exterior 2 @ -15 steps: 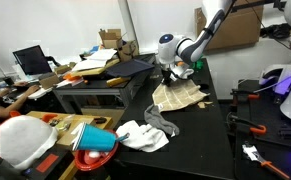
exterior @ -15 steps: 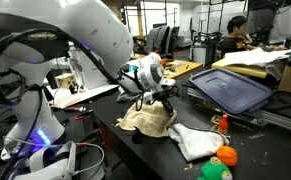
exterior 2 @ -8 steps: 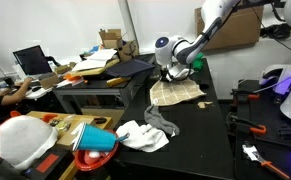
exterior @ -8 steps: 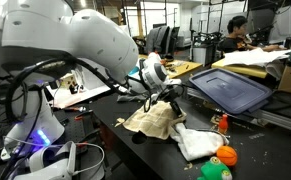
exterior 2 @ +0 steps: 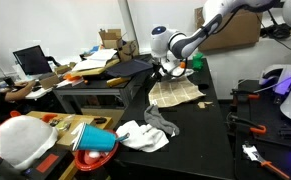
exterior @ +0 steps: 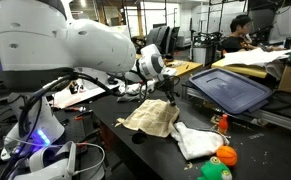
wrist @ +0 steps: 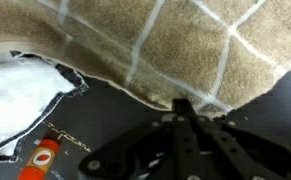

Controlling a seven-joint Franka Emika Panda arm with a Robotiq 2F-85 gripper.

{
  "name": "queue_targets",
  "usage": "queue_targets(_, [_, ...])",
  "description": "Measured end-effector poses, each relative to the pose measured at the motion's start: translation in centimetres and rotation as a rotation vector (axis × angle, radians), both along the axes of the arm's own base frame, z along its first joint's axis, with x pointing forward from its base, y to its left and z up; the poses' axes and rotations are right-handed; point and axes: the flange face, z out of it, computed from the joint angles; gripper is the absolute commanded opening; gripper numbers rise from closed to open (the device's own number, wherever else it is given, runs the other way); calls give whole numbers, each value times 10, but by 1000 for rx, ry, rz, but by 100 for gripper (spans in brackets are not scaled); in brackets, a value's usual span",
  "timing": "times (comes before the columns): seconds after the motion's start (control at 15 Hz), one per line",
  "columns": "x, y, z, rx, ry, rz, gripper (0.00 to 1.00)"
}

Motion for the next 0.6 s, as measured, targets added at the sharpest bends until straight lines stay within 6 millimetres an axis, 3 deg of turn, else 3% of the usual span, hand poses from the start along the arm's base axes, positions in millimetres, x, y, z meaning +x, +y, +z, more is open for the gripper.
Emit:
queue_targets(0.33, [-2,21,44,57,-44,46,0])
queue_targets(0.6, [-24,45,72,178,23,155,0])
